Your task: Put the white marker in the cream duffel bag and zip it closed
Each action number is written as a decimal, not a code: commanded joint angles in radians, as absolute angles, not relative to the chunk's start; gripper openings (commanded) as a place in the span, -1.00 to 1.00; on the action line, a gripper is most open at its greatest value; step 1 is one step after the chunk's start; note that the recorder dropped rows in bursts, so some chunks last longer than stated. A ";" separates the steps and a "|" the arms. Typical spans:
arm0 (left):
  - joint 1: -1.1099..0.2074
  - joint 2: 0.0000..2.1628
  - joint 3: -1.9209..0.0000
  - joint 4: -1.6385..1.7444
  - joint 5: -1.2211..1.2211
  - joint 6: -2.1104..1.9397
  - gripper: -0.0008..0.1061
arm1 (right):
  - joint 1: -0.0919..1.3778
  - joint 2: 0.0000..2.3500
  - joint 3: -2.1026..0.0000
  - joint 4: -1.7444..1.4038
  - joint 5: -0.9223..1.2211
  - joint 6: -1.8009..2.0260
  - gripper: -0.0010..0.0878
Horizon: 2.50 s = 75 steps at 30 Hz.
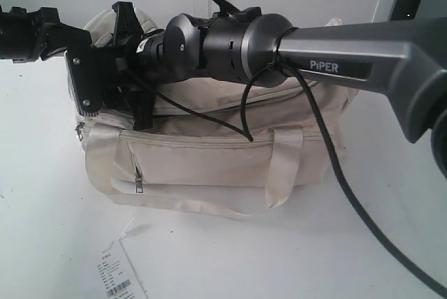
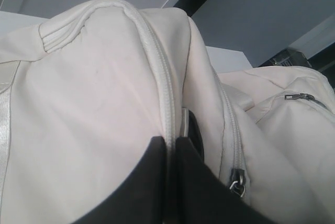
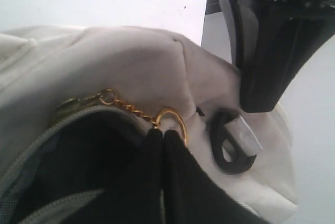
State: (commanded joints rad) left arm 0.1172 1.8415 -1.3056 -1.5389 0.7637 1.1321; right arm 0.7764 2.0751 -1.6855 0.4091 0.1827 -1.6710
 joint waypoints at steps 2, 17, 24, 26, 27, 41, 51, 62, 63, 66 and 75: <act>0.117 1.842 -1.306 -1.539 0.764 1.132 -0.99 | 0.776 2.059 -1.685 0.409 0.205 -1.644 -0.98; 0.117 1.842 -1.306 -1.539 0.764 1.132 -0.99 | 0.778 2.049 -1.685 0.399 0.269 -1.734 0.19; 0.117 1.842 -1.306 -1.539 0.772 1.132 -0.99 | 0.778 2.100 -1.685 0.399 0.141 -1.814 0.21; 0.117 1.842 -1.306 -1.539 0.776 1.132 -0.99 | 0.778 2.112 -1.685 0.399 0.116 -1.836 0.18; 0.117 1.842 -1.306 -1.539 0.776 1.136 -0.99 | 0.776 2.117 -1.685 0.399 0.105 -1.836 0.16; 0.117 1.842 -1.306 -1.546 0.773 1.147 -0.99 | 0.779 2.103 -1.685 0.399 0.111 -1.834 -0.98; 0.117 1.842 -1.306 -1.546 0.760 1.147 -0.99 | 0.779 2.027 -1.685 0.415 0.156 -1.687 -0.98; 0.117 1.842 -1.306 -1.541 0.748 1.147 -0.99 | 0.779 1.994 -1.685 0.415 0.182 -1.510 -0.98; 0.117 1.842 -1.306 -1.541 0.748 1.147 -0.99 | 0.779 1.985 -1.685 0.415 0.197 -1.501 -0.98; 0.117 1.842 -1.306 -1.539 0.744 1.147 -0.99 | 0.779 1.964 -1.685 0.415 0.230 -1.450 -0.98; 0.117 1.842 -1.306 -1.539 0.751 1.147 -0.99 | 0.779 1.954 -1.685 0.417 0.318 -1.248 -0.98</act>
